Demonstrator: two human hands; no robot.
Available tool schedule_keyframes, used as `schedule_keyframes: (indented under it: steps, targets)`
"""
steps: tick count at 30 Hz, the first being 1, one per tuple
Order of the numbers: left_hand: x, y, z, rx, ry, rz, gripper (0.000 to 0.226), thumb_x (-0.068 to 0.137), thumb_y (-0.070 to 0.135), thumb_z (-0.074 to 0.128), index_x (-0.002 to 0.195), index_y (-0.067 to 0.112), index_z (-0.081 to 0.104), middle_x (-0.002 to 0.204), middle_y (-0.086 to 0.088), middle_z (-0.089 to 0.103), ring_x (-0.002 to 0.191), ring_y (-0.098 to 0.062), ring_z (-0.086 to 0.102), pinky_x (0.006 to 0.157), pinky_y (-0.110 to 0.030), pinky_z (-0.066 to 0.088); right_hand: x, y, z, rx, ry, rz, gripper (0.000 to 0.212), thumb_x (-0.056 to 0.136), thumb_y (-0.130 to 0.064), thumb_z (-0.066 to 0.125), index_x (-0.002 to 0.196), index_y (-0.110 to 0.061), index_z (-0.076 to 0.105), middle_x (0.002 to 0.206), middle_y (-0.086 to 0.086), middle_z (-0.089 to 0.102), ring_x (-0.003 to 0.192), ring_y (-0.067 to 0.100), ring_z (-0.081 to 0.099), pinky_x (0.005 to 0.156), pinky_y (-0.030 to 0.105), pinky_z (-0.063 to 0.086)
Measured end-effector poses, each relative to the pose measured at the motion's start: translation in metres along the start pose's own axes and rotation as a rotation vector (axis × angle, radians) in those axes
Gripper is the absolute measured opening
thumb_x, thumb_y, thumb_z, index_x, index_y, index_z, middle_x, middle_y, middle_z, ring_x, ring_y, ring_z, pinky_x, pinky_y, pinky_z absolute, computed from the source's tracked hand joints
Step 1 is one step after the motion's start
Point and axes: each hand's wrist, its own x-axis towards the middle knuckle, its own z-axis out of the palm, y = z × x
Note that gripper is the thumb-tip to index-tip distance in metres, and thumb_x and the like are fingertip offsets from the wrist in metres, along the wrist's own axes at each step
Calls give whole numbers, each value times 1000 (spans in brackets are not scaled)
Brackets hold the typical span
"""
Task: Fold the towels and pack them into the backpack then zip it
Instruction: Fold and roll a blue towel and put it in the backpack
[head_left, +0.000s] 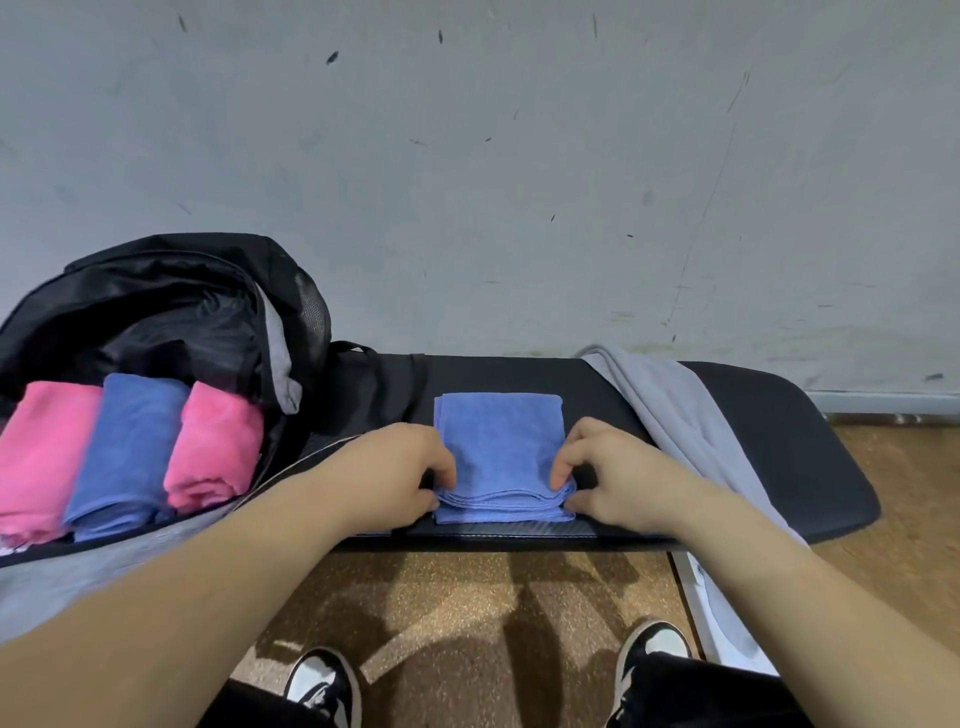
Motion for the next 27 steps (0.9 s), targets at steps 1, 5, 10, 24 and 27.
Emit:
schedule_keyframes:
  steps: [1,5,10,24,27]
  targets:
    - [0,2,-1,14,-16,1,21,85,24,72,103,34,77,108,16,65,104,-9,63,93,-38,55,0,0,-2,-10,-23,18,17,80,-27,84,94,-34,77,110,-12,49,96,11,60,93,35,50]
    - [5,3,-13,-21,-49,-56,29,86,19,63,107,32,78,106,18,72,98,-5,66,94,-32,56,0,-4,-19,88,-49,88,25,86,-46,77,76,-23,77,93,0,67,81,10,64,80,32,53]
    - [40,1,-18,-160,269,-205,41,96,28,66,137,25,62,130,2,68,120,-20,63,104,-37,51,34,-1,-19,218,283,156,26,94,-35,70,116,-22,65,117,-3,70,107,19,65,87,29,49]
    - [59,-14,-10,-440,135,-306,21,77,19,89,90,24,73,84,2,74,75,-16,68,67,-27,56,60,12,-11,351,120,133,22,81,-17,83,90,-25,65,91,-4,68,74,11,60,69,26,48]
    - [51,-14,-15,-516,270,-255,25,76,14,88,89,28,72,84,5,77,82,-15,74,79,-32,61,54,8,-12,404,266,38,24,84,-11,77,90,-27,59,91,-5,67,78,16,61,70,34,55]
